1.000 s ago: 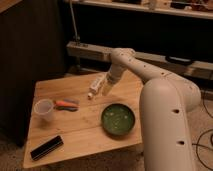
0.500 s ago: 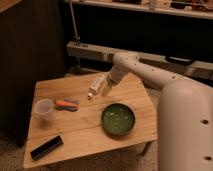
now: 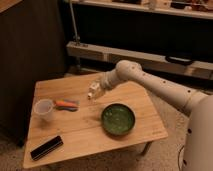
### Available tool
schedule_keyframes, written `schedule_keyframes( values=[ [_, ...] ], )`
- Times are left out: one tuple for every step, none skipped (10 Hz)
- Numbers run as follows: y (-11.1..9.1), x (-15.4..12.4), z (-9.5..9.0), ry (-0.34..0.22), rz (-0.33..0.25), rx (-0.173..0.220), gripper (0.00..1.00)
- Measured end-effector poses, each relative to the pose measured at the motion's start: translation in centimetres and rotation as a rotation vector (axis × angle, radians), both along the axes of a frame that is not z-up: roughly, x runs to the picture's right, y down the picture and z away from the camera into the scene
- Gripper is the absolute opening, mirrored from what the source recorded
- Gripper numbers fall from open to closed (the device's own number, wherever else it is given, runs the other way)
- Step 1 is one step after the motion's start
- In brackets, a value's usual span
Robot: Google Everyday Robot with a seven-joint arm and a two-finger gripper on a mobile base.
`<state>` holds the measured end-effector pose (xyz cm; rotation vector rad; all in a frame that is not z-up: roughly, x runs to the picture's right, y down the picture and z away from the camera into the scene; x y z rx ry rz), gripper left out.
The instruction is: Place the pepper in the ceramic cup
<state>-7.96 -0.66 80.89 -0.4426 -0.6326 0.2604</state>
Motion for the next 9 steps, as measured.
schedule_keyframes(
  values=[
    [0.0, -2.0, -0.1, 0.045, -0.043, 0.015, 0.67],
    [0.1, -4.3, -0.1, 0.095, -0.088, 0.022, 0.67],
    [0.3, -5.3, 0.4, 0.127, -0.114, 0.013, 0.67],
    [0.7, -5.8, 1.3, 0.144, -0.132, -0.005, 0.67],
    [1.3, -6.7, 2.4, 0.149, -0.150, -0.039, 0.67],
    [1.5, -7.3, 3.0, 0.142, -0.159, -0.055, 0.67],
    [1.8, -7.8, 3.5, 0.135, -0.168, -0.066, 0.67],
    [2.3, -8.7, 4.4, 0.122, -0.178, -0.083, 0.67],
    [2.6, -9.2, 4.7, 0.115, -0.183, -0.093, 0.67]
  ],
)
